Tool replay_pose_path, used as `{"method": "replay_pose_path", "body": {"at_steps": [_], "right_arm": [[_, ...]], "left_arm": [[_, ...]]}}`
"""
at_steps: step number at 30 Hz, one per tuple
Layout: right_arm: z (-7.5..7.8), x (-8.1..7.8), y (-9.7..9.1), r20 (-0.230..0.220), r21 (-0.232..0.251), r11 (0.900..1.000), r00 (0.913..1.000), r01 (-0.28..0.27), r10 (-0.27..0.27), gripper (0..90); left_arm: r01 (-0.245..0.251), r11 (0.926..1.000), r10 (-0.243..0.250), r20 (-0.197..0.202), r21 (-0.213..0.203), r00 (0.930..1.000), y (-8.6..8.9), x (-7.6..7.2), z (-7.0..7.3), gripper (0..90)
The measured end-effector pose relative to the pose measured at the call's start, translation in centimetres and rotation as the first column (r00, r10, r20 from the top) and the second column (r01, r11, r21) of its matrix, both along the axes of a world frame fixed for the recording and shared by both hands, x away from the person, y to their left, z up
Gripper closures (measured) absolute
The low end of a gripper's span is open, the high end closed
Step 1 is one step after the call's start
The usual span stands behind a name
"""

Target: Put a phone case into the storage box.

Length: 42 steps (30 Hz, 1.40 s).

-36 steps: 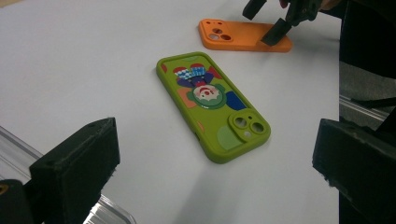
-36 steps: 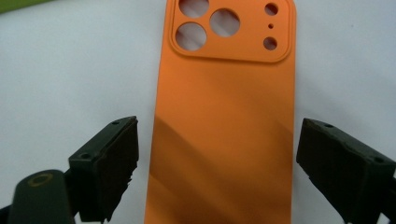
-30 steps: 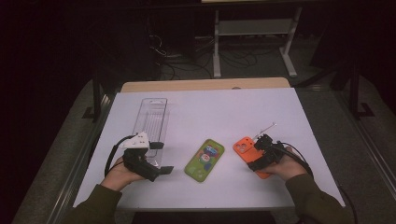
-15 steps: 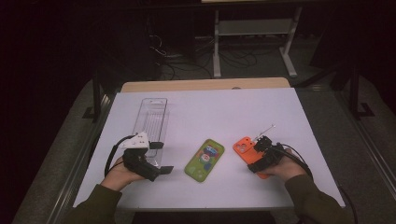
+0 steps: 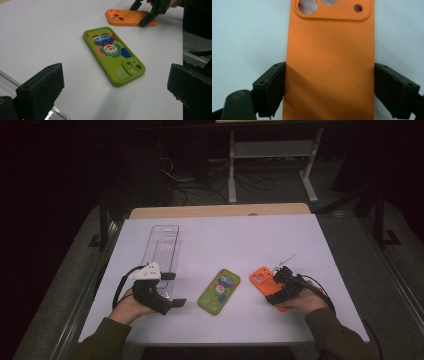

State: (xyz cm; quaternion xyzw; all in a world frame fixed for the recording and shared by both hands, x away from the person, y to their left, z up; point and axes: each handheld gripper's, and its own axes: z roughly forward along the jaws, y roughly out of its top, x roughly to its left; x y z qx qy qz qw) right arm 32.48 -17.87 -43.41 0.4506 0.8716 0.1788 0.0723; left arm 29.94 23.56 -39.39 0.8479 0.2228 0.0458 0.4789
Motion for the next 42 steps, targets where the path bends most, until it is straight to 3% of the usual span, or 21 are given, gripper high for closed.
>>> {"method": "replay_pose_path", "body": {"at_steps": [8, 18, 38, 42], "right_arm": [[0.2, 0.2, -0.2, -0.004, 0.007, 1.0000, 1.0000, -0.004, 0.004, 15.3], [1.6, 0.9, -0.5, 0.017, 0.019, 0.9996, 0.9997, -0.020, 0.020, 15.3], [3.8, 2.8, 0.3, 0.045, 0.010, 0.9931, 0.9923, -0.116, 0.116, 15.3], [4.2, 3.3, 0.8, 0.054, 0.004, 0.9892, 0.9878, -0.146, 0.146, 15.3]], "left_arm": [[-0.008, 1.0000, 0.008, 0.002, -0.003, 1.0000, 0.0, 0.1, 0.0, 0.6], [-0.005, 1.0000, 0.006, -0.016, 0.008, 0.9999, -0.2, 0.4, 0.3, 0.6], [-0.002, 0.9999, 0.001, -0.041, -0.016, 0.9992, -0.5, 1.0, 1.6, 0.6], [0.004, 1.0000, -0.004, -0.022, -0.007, 0.9998, -0.5, 1.3, 2.1, 0.6]]}}
